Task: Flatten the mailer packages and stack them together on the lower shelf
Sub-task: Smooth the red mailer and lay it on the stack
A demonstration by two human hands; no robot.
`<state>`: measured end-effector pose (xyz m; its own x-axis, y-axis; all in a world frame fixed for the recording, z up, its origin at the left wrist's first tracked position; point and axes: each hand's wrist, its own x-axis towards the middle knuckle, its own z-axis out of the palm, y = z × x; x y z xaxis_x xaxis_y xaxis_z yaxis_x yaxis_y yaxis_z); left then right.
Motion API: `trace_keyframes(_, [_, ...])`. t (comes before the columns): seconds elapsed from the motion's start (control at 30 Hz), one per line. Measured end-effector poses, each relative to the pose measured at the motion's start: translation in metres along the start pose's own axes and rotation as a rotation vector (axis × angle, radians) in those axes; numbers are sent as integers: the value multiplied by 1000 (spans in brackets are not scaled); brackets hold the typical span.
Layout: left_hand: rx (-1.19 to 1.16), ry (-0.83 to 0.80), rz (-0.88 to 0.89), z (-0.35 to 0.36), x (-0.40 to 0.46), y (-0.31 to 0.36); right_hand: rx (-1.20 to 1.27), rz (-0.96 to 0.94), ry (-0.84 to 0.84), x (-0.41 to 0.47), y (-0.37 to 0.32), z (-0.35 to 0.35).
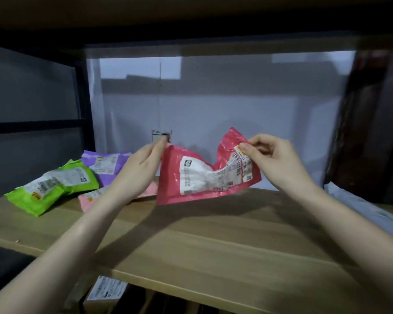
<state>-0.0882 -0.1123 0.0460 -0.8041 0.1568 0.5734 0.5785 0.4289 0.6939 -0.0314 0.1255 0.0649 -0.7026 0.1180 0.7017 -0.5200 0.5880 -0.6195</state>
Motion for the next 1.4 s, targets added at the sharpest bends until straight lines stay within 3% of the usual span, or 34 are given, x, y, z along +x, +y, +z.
trace_keyframes(0.13, [-180,-19,-10,22,9,-5,5,62,67,-5,17,-14])
trace_keyframes(0.37, [-29,171,100,52,11,3,-112,94,155,-18,26,-30])
trace_keyframes(0.47, [25,154,124,56,6,5,-262,143,169,-24,30,-41])
trace_keyframes(0.53, [77,84,124,60,1,4,-328,199,105,-30,33,-46])
trace_keyframes(0.63, [157,-159,46,63,-8,1,-394,332,-56,-42,38,-51])
trace_keyframes(0.73, [384,-358,47,59,-17,-7,-543,396,-252,-60,42,-57])
trace_keyframes(0.83, [591,-437,84,55,-24,-10,-692,388,-350,-74,48,-60])
trace_keyframes(0.97, [496,-359,288,64,-32,0,-707,171,-292,-79,44,-56])
trace_keyframes(1.13, [552,-631,443,84,-44,13,-610,12,-569,-86,30,-26])
trace_keyframes(1.27, [581,-814,344,92,-50,4,-663,97,-772,-92,37,-15])
trace_keyframes(1.4, [543,-889,262,93,-55,-4,-708,103,-817,-95,41,-15])
